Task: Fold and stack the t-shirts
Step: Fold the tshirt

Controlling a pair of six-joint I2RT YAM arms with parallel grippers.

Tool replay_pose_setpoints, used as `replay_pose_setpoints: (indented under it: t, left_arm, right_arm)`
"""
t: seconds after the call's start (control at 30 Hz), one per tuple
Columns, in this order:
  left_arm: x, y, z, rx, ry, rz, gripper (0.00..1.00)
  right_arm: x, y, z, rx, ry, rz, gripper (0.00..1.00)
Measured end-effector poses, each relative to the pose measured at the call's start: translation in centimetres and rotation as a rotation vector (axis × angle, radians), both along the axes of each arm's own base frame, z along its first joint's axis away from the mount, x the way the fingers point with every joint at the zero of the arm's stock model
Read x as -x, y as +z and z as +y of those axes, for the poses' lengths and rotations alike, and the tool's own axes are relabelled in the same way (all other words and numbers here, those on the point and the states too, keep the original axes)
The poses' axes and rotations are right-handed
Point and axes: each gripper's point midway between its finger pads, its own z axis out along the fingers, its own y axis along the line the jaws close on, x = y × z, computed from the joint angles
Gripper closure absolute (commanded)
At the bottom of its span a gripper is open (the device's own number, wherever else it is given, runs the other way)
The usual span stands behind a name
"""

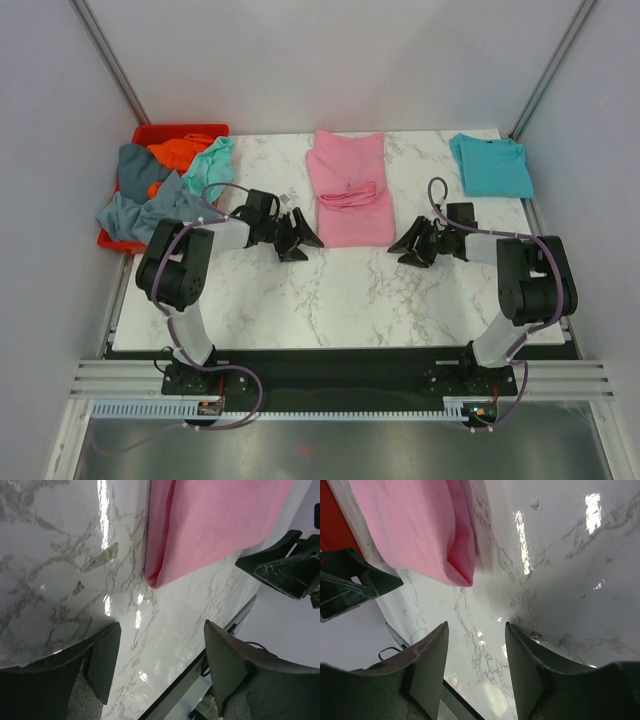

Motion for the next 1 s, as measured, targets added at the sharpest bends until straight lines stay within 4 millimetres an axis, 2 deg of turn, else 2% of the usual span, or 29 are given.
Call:
replay_pose_setpoints:
  t: [0.13,0.3,0.4,0.63,0.77,1.0]
  left_arm:
    - [-1.5,0.1,-0.6,0.013,-0.003,-0.019,0.26]
    - [-3.0,-0.1,-1.2,0.025,-0.006,-0.043,0.29]
    - [-3.6,0.0,-1.6,0.031,-0.008,-0.054,0.33]
    - [-4.1,-0.2,-2.4,0.045,-0.022,-0.061,0.33]
    - [-4.1,-0.1,-2.6,0.048,-0.027,-0.063,0.33]
    - [-4.0,-0.1,-2.6,0.049,-0.029,-0.065,0.33]
  right_arm:
    - [-0.8,-0.1,0.2,-0.021,-0.005,-0.007,0.43]
    - [-3.0,-0.2,0.6,-0.043,-0.013,-0.027,0.44]
    - [-4.4,-0.1,0.7,-0.053,-0.012,-0.041,0.44]
    - [-7.1,-0.1,1.1,-0.071,-0.011,-0.063,0.45]
    - [-7.8,-0.1,1.2,-0.074,-0.010,-0.066,0.45]
    - [-7.8,-0.1,1.2,-0.075,-0.009,-0.062,0.46]
